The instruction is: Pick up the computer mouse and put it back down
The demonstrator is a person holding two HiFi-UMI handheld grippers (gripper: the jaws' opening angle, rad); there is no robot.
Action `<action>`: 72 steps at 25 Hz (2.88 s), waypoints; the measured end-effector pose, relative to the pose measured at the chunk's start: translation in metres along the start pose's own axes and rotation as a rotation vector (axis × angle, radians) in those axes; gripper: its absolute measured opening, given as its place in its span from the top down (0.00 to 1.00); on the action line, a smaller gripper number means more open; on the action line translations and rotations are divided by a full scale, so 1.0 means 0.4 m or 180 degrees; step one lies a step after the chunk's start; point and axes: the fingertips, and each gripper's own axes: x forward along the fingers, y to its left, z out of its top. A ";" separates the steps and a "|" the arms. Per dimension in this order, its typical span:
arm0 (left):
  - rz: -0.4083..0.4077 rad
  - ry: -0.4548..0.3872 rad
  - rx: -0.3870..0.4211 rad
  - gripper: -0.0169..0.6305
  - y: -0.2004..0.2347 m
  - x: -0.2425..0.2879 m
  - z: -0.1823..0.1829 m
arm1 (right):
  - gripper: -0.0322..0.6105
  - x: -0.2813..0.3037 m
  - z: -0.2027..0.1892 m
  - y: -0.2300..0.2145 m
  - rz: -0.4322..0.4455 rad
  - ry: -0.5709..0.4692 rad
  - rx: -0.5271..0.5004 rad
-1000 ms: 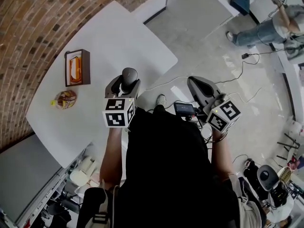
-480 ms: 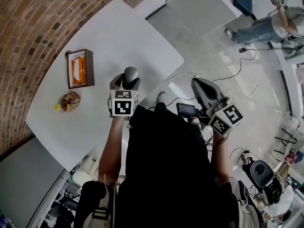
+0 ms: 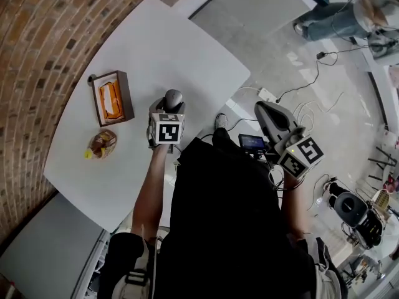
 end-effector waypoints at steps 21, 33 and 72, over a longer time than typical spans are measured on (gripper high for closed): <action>-0.0273 0.0439 0.0295 0.52 0.076 0.113 -0.091 | 0.92 0.050 -0.019 0.070 -0.0421 0.0048 0.0131; -0.0240 0.0608 0.0524 0.52 0.071 0.140 -0.123 | 0.92 0.027 -0.023 0.068 -0.0532 0.0046 0.0154; -0.0227 0.0629 0.0471 0.50 0.041 0.076 -0.112 | 0.92 -0.024 0.011 0.041 -0.0554 -0.0190 0.0140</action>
